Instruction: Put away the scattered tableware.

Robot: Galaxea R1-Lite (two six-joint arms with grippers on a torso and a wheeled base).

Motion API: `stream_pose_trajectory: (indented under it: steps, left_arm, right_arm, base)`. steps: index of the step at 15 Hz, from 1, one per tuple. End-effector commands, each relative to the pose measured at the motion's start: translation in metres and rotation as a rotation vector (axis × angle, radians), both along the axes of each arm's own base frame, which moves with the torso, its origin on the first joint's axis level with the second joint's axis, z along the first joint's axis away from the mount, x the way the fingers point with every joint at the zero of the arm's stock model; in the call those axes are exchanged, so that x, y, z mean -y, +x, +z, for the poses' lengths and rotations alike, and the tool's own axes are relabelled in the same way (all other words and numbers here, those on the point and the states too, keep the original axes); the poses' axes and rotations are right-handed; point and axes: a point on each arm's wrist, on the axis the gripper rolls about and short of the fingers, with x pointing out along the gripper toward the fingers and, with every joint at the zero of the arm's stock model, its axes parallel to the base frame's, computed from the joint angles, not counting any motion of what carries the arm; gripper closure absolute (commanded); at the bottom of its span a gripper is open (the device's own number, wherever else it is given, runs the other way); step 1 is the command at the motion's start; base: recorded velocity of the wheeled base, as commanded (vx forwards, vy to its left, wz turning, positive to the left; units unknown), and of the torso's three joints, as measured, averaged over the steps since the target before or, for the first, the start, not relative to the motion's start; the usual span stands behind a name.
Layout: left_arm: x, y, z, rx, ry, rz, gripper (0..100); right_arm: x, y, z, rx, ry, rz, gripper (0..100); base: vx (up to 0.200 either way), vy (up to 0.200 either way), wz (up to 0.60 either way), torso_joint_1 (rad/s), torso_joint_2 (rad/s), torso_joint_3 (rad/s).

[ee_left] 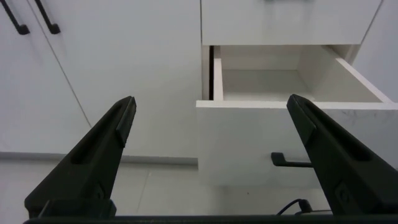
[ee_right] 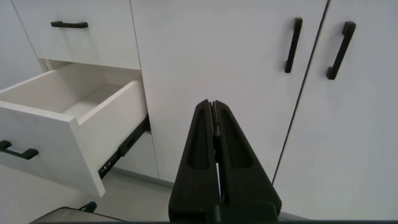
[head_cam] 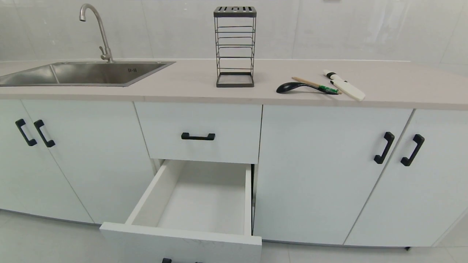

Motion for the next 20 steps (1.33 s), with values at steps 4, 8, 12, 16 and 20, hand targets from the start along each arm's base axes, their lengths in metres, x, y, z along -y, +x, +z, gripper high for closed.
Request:
stream_pose_trajectory:
  steps: [4, 8, 12, 16, 20]
  left_arm:
    - [0.000, 0.000, 0.000, -0.005, 0.000, 0.001, 0]
    - [0.000, 0.000, 0.000, -0.005, 0.000, 0.001, 0]
    - [0.000, 0.000, 0.000, -0.005, 0.000, 0.001, 0]
    - [0.000, 0.000, 0.000, -0.004, -0.002, 0.001, 0]
    - [0.000, 0.000, 0.000, -0.004, -0.002, 0.001, 0]
  right_arm:
    - [0.000, 0.000, 0.000, -0.002, 0.001, 0.000, 100]
    - [0.000, 0.000, 0.000, -0.001, -0.001, 0.001, 100]
    - [0.000, 0.000, 0.000, -0.001, -0.002, 0.003, 100]
    - [0.000, 0.000, 0.000, 0.001, -0.016, 0.004, 100]
    - [-0.001, -0.003, 0.010, 0.047, -0.060, 0.035, 100]
  base:
    - [0.000, -0.150, 0.00, 0.002, 0.00, -0.001]
    - [0.000, -0.150, 0.00, 0.003, 0.00, -0.001]
    - [0.000, 0.000, 0.00, 0.000, 0.00, 0.000]
    - [-0.050, 0.000, 0.00, 0.001, 0.00, 0.001]
    - [0.000, 0.000, 0.00, 0.000, 0.00, 0.000]
